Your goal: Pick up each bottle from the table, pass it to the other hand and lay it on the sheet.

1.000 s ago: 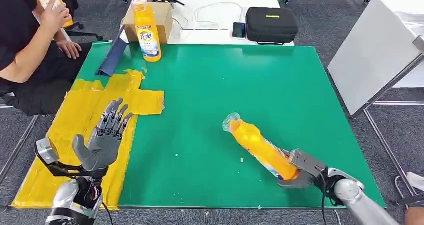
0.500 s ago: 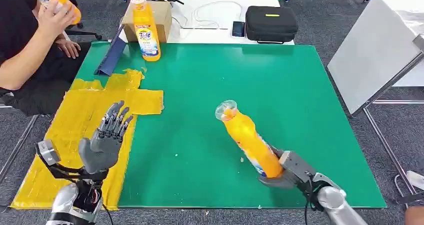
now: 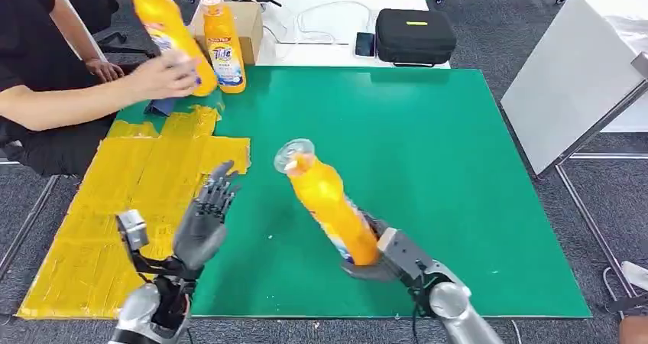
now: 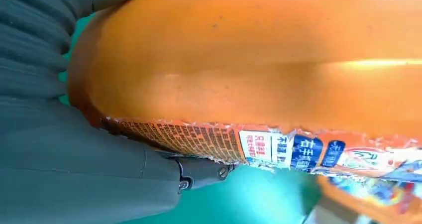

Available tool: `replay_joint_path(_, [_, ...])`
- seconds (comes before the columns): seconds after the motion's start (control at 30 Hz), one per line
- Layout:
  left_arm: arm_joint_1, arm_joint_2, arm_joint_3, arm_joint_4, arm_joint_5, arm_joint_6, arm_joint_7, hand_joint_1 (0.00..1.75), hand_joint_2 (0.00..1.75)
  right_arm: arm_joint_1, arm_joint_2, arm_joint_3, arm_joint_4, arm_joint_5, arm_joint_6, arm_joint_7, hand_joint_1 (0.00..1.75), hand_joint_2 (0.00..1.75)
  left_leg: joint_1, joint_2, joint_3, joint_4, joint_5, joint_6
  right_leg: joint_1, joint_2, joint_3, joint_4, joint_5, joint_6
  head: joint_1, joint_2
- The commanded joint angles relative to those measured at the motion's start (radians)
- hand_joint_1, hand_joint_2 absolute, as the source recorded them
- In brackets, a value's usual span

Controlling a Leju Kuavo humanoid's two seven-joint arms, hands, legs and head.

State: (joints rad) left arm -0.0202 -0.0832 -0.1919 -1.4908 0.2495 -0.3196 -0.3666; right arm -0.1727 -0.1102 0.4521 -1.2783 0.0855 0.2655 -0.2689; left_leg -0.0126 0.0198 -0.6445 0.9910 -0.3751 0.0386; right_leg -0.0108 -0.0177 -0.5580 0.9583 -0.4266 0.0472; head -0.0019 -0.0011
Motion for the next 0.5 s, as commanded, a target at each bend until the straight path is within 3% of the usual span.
replay_joint_path(0.03, [-0.010, 0.024, -0.073, 0.001, 0.011, 0.030, 0.006, 0.00, 1.75, -0.081, 0.089, 0.121, 0.049, 0.014, -0.018, 0.016, 1.75, 1.75, 0.001, 0.002, 0.002, 0.001, -0.002, -0.004, 0.001, 0.005, 0.001, 0.001, -0.001, -0.002, 0.000, 0.000])
replay_joint_path(0.5, [0.009, 0.025, -0.083, -0.012, 0.038, -0.013, 0.015, 0.00, 1.75, -0.090, 0.089, 0.209, 0.035, 0.035, -0.027, 0.019, 1.75, 1.75, 0.001, 0.000, 0.002, 0.001, -0.001, -0.003, 0.000, 0.003, 0.000, 0.001, -0.001, -0.002, 0.001, 0.000])
